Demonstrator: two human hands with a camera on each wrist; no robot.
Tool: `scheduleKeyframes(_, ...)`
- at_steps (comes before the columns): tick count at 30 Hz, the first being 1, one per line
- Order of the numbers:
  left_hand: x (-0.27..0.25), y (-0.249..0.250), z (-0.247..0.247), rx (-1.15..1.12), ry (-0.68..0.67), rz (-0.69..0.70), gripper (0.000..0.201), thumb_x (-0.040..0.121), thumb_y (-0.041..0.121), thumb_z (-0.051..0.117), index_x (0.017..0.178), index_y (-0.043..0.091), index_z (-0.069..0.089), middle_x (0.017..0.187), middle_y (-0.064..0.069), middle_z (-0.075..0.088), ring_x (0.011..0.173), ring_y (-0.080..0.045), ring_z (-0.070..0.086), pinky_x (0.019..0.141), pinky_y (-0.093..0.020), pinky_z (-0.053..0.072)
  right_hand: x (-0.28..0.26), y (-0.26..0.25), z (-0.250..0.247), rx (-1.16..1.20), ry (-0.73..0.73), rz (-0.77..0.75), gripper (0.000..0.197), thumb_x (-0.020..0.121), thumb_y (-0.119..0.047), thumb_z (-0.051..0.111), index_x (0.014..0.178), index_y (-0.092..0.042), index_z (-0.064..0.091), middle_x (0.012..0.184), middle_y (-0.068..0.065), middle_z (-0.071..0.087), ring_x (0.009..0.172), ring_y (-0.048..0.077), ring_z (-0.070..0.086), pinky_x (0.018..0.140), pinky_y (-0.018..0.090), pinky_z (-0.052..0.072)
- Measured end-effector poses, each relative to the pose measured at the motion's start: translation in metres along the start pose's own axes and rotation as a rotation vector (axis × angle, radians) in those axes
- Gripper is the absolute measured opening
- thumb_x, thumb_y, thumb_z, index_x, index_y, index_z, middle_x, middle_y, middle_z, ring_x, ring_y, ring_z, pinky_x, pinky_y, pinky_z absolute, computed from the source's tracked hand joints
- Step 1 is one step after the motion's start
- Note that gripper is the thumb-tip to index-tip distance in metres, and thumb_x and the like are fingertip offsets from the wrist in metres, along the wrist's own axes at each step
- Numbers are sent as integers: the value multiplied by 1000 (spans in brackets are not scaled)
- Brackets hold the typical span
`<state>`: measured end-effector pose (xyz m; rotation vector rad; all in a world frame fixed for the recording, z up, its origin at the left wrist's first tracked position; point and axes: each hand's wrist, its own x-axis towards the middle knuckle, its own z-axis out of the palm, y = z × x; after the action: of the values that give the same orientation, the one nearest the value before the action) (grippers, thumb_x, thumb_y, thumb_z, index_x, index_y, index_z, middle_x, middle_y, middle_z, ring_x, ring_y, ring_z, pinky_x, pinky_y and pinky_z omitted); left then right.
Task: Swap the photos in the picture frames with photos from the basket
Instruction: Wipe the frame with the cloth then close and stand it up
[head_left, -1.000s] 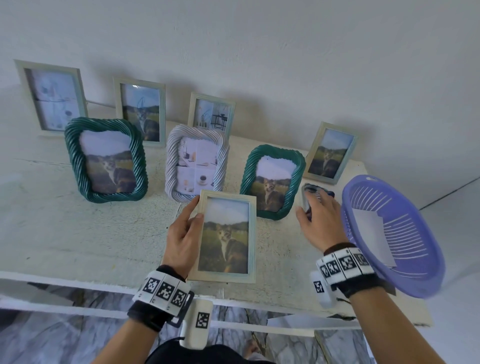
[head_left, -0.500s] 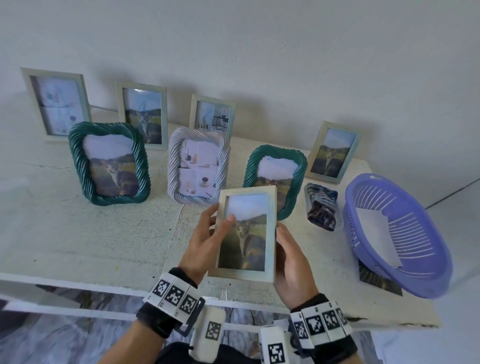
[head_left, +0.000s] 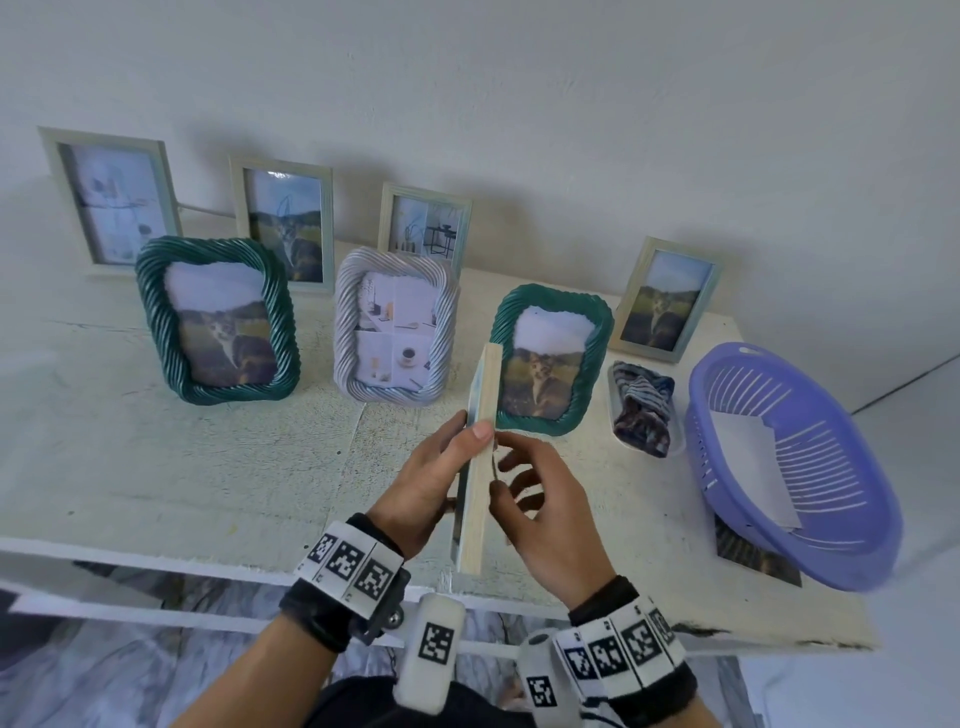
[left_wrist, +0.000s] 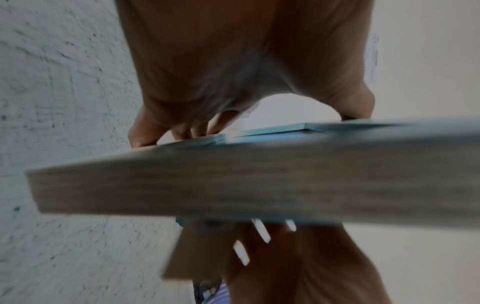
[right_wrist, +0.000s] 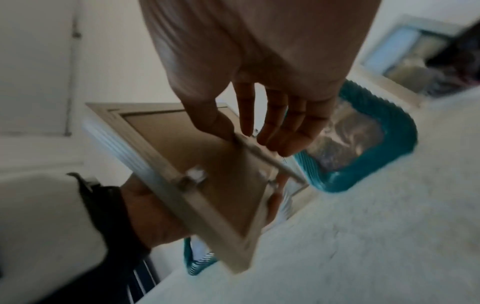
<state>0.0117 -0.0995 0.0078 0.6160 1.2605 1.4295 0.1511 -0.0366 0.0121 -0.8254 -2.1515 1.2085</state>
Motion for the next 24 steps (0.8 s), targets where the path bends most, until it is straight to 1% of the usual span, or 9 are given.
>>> scheduleKeyframes(3, 0, 3, -6, 42, 31, -36, 78, 61, 74, 61, 121, 23, 60, 112, 7, 70, 111, -10, 63, 86, -39, 52, 4, 5, -15, -331, 77, -176, 25, 85, -34, 56, 107, -24, 65, 88, -8, 56, 74, 7, 53, 62, 21, 45)
scheduleKeyframes(7, 0, 7, -4, 88, 36, 23, 74, 62, 69, 63, 124, 28, 58, 94, 20, 71, 90, 5, 65, 69, -22, 51, 4, 0, -22, -747, 151, -185, 6, 88, -30, 65, 93, -28, 69, 61, -9, 61, 51, 9, 53, 45, 24, 39)
scheduleKeyframes(9, 0, 9, 0, 121, 55, 43, 70, 63, 69, 70, 122, 34, 56, 102, 17, 70, 95, 3, 66, 73, -21, 54, 1, -4, -19, -514, 100, -99, 14, 95, -23, 59, 102, -27, 69, 61, -6, 66, 45, 10, 58, 44, 28, 46)
scheduleKeyframes(11, -2, 6, -1, 174, 86, 79, 91, 56, 79, 70, 133, 35, 48, 125, 8, 63, 112, -7, 62, 91, -34, 53, 2, -12, -18, -4, 49, 165, 19, 99, -19, 52, 101, -21, 71, 71, -1, 71, 54, 17, 66, 48, 34, 54)
scheduleKeyframes(13, -5, 6, -6, 202, 134, 89, 101, 60, 85, 61, 143, 33, 38, 135, 4, 56, 120, -12, 57, 100, -46, 49, 4, -9, -20, 373, 58, 430, 30, 99, -32, 51, 96, -12, 73, 85, 14, 72, 74, 28, 70, 64, 42, 58)
scheduleKeyframes(15, -7, 11, -10, 153, 172, 72, 80, 74, 85, 45, 135, 33, 49, 125, 3, 64, 114, -15, 61, 97, -51, 50, 6, -3, -25, 610, 97, 555, 51, 89, -55, 57, 101, -8, 73, 101, 31, 64, 88, 33, 64, 87, 53, 50)
scheduleKeyframes(17, -7, 20, -14, 45, 160, -35, 71, 80, 78, 35, 124, 27, 59, 111, -5, 72, 107, -24, 66, 91, -51, 52, 7, 0, -30, 694, 118, 582, 58, 80, -64, 61, 100, -11, 74, 95, 28, 64, 86, 31, 63, 85, 48, 48)
scheduleKeyframes(21, -2, 38, -19, -18, -2, -248, 82, 84, 78, 21, 123, 20, 63, 112, -17, 70, 105, -35, 67, 84, -53, 54, 8, 2, -43, 786, -18, 640, 59, 86, -60, 50, 84, -3, 66, 67, 16, 64, 57, 25, 64, 57, 32, 52)
scheduleKeyframes(24, 2, 48, -17, 45, -68, -302, 75, 87, 76, 19, 126, 28, 60, 114, -12, 71, 104, -33, 68, 77, -53, 56, 10, 0, -50, 710, -59, 600, 63, 86, -59, 48, 90, -1, 73, 83, 31, 64, 74, 36, 64, 74, 43, 55)
